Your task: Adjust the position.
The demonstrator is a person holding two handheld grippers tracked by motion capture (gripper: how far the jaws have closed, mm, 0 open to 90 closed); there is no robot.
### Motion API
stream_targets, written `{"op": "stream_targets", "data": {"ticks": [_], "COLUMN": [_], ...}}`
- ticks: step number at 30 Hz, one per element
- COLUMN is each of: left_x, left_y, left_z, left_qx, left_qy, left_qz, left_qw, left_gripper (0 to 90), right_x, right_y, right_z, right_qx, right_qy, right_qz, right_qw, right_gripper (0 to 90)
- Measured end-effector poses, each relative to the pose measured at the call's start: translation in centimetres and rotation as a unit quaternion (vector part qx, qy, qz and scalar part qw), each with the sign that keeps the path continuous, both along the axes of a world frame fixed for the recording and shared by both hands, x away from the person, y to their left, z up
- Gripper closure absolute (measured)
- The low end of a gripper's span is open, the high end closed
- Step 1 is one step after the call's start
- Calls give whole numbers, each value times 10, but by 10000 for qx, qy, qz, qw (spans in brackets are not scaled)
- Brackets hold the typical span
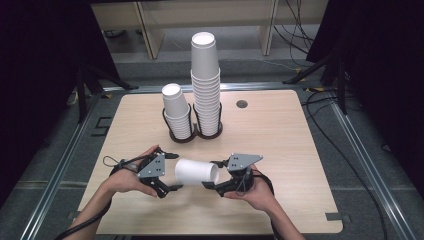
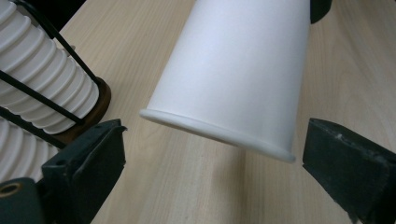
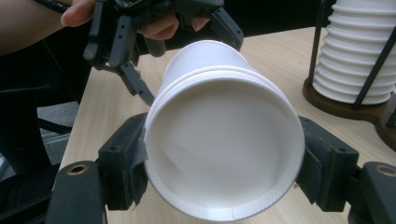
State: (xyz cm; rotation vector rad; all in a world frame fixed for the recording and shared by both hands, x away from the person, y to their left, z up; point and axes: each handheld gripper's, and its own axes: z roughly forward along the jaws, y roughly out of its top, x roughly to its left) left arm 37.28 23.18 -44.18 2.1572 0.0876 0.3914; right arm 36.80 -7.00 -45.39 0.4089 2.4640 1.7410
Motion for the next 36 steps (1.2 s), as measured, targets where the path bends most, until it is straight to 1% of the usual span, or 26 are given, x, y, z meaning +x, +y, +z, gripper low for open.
{"op": "stream_targets", "data": {"ticks": [1,2,3,4,5,6,8,9,10,11,12,13,14,16,19,20,22,23,24,25,27,28,29,32,35,36], "left_x": [1,1,2,2,3,3,4,4,4,5,6,6,7,7,8,9,10,9,10,10,10,10,10,11,12,12], "left_y": [0,-1,-1,-1,-2,-2,-3,-4,-4,-5,-5,-5,-5,-6,-7,-7,-7,-8,-8,-8,-8,-9,-10,-10,-11,-11], "left_z": [-2,-4,-6,-7,-8,-9,-10,-11,-11,-12,-12,-12,-12,-12,-12,-12,-11,-11,-12,-11,-11,-12,-13,-12,-14,-13], "left_qx": [0,-56,-68,-80,-86,-85,-65,-127,-119,-139,-100,-81,-127,-146,-166,-141,-78,-114,-177,-119,-134,-211,-214,-176,-280,-310], "left_qy": [21,69,40,101,79,81,91,95,120,112,78,116,140,153,130,99,59,129,132,97,113,177,175,147,232,277], "left_qz": [-21,-74,-52,-67,-45,-48,-62,-49,-61,-51,-74,-93,-117,-115,-168,-194,-207,-225,-234,-249,-260,-256,-292,-327,-358,-304], "left_qw": [10000,9999,10000,9999,9999,9999,9999,9999,9998,9998,9999,9999,9998,9997,9996,9997,9997,9996,9995,9996,9995,9993,9992,9992,9987,9987], "left_gripper": [55,55,54,56,58,58,59,58,59,60,59,58,56,57,59,58,56,56,57,57,58,59,59,60,61,60], "right_x": [1,1,0,0,1,0,1,1,2,2,2,2,2,2,2,2,2,3,2,2,2,2,3,3,3,3], "right_y": [1,1,2,3,3,4,4,4,5,5,5,5,5,5,6,7,7,7,7,7,7,7,7,7,7,7], "right_z": [0,0,0,0,0,0,-1,-1,-1,-1,-1,-1,-2,-1,-1,-1,0,0,0,0,0,0,0,0,0,0], "right_qx": [4,-1,13,46,18,30,2,22,16,9,3,3,3,1,17,25,20,19,16,15,13,10,10,10,10,15], "right_qy": [-95,-63,15,-21,-65,21,-1,-18,-117,-119,-80,-108,-106,-65,-68,11,7,-90,-5,-13,-14,-14,-101,-97,-103,-102], "right_qz": [21,18,33,14,16,25,45,79,97,98,85,86,89,70,70,79,92,111,103,108,113,112,127,139,143,144], "right_qw": [10000,10000,10000,10000,10000,10000,10000,10000,9999,9999,9999,9999,9999,10000,10000,10000,10000,9999,9999,9999,9999,9999,9999,9999,9998,9998], "right_gripper": [277,277,277,276,277,277,277,277,277,277,277,277,277,277,276,277,277,277,277,277,277,277,277,277,277,277]}}
